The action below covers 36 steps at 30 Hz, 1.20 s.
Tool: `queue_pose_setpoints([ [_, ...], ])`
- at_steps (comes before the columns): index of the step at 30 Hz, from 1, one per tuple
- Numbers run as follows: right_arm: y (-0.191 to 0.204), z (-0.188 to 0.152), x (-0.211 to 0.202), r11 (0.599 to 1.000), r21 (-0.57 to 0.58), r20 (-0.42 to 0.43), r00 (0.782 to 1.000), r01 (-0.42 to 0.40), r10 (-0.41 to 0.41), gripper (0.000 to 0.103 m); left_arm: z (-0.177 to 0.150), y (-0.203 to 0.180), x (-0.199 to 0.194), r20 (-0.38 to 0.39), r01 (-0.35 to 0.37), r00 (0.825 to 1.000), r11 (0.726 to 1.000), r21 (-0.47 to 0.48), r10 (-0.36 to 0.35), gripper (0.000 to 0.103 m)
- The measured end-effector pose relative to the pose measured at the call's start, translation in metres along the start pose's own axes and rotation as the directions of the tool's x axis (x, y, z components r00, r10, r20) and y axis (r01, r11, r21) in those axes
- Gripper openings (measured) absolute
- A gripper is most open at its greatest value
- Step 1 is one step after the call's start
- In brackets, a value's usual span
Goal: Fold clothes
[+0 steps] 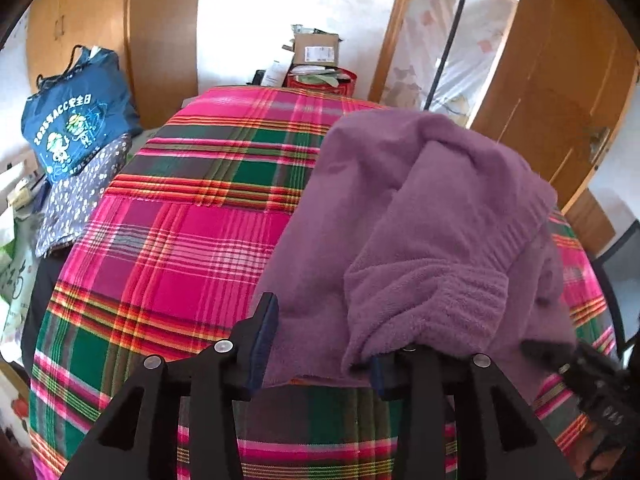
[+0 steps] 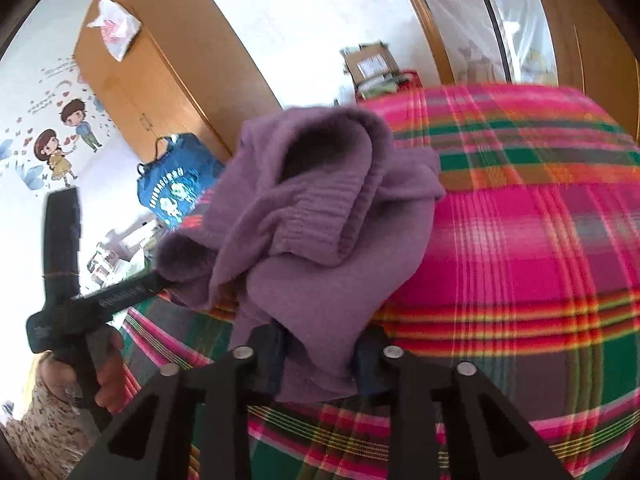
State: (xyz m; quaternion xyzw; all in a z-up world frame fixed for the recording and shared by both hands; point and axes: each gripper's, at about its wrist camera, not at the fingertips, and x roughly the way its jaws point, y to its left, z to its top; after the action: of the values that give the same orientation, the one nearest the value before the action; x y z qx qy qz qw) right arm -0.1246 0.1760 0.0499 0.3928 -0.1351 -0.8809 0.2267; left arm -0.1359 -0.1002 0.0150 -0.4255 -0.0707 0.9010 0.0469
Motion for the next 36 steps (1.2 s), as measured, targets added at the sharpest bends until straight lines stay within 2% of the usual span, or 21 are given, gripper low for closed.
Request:
queue_pose_setpoints([
  [4,0.003,0.006,-0.016,1.000,-0.019,0.039,0.999,-0.004,0.005,0.020,0.001,0.003,-0.003,-0.002,0.047,0.999,0.999,-0.027,-0.047,0.017],
  [9,0.006,0.006,-0.030,0.999,-0.043,0.066,0.998,0.025,-0.022,0.019,0.003,-0.002,-0.015,0.024,0.050,0.999,0.998,-0.046,-0.049,0.008],
  [17,-0.006,0.008,-0.061,0.997,-0.036,0.107,0.992,0.070,-0.065,0.019,0.000,-0.006,-0.040,0.059,0.070,0.996,0.995,-0.069,-0.066,0.007],
  [22,-0.013,0.001,-0.077,0.993,-0.058,0.105,0.990,0.105,-0.099,0.019,-0.007,-0.005,-0.054,0.074,0.053,0.996,0.996,-0.066,-0.048,0.007],
  [30,-0.031,-0.009,-0.099,0.990,-0.031,0.107,0.985,0.139,-0.135,0.019,-0.016,-0.001,-0.082,0.106,0.067,0.993,0.992,-0.102,-0.056,0.007],
  [36,-0.045,-0.014,-0.118,0.984,-0.004,0.129,0.976,0.180,-0.178,0.019,-0.025,0.004,-0.088,0.092,0.067,0.994,0.989,-0.134,-0.055,0.007],
])
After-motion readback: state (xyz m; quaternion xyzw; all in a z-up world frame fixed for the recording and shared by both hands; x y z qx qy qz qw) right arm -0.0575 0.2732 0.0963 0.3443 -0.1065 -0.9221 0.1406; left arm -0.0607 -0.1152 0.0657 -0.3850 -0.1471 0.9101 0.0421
